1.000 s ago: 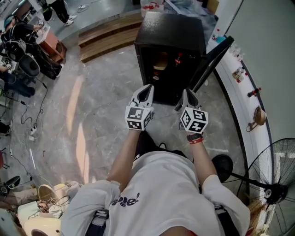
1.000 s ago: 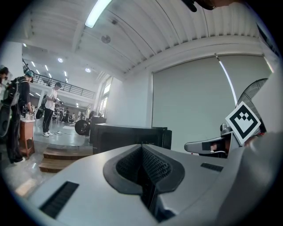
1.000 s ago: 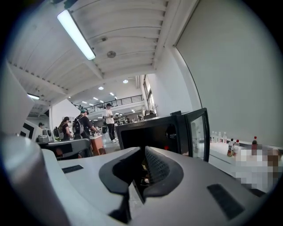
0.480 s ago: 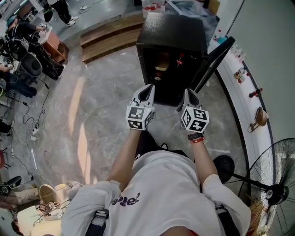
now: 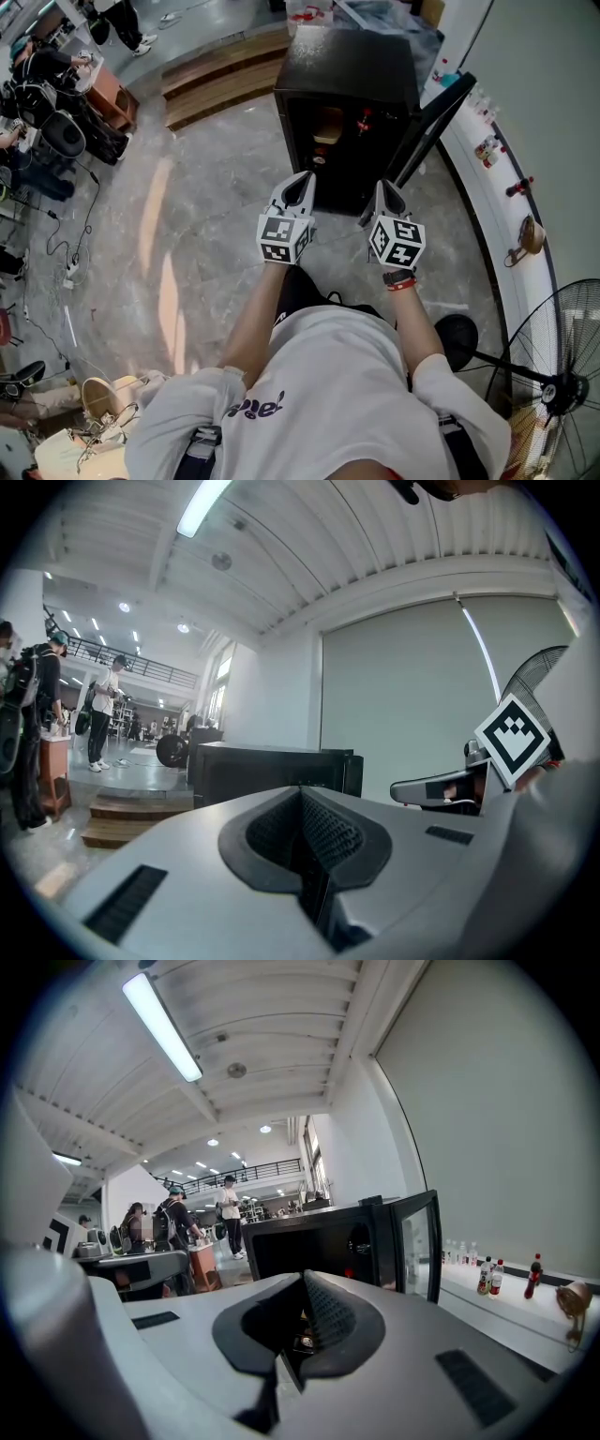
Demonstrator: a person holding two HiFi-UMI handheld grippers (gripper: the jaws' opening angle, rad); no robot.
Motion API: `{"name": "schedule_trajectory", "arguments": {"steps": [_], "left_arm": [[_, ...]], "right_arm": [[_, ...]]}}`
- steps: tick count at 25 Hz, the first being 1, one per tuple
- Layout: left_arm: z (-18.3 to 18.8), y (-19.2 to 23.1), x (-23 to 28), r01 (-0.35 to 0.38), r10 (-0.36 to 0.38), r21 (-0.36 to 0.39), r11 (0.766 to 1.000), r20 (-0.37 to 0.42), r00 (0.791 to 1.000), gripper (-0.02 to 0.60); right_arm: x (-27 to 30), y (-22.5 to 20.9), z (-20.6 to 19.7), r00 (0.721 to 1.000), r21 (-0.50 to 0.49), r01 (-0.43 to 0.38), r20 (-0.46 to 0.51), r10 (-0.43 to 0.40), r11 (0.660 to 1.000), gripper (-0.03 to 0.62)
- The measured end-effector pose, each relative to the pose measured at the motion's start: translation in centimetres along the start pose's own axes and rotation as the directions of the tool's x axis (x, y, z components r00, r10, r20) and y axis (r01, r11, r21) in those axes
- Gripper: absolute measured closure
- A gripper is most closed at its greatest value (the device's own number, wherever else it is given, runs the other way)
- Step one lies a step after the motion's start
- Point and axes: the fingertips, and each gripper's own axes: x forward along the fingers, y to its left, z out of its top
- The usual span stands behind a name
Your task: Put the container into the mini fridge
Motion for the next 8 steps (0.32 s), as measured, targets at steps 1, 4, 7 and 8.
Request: {"name": "schedule_trajectory", "arguments": {"steps": [1, 4, 7, 8], "left_arm": [[-0.04, 0.01, 0.1, 0.002, -0.002, -0.001, 1.0, -0.001, 1.0, 0.563], [-0.09, 0.01, 0.35, 0.005, -0.005, 0.0, 1.0, -0.006, 1.0, 0.563], [-0.02, 0.07, 0.6, 0.004, -0.004, 0.007, 1.0, -0.005, 1.0, 0.563], [0.0, 0.09, 0.69, 0.003, -0.003, 0.01, 1.0, -0.005, 1.0, 0.563]], "right_arm": [[0.06, -0.04, 0.0, 1.0, 0.001, 0.001, 0.0, -0.001, 1.0, 0.577], [0.19, -0.12, 0.02, 1.0, 0.006, -0.001, 0.0, 0.001, 1.0, 0.579], [0.36, -0.19, 0.14, 1.0, 0.005, -0.003, 0.005, 0.003, 1.0, 0.579], [0.42, -0.23, 0.18, 1.0, 0.005, -0.004, 0.007, 0.004, 1.0, 0.579]]}}
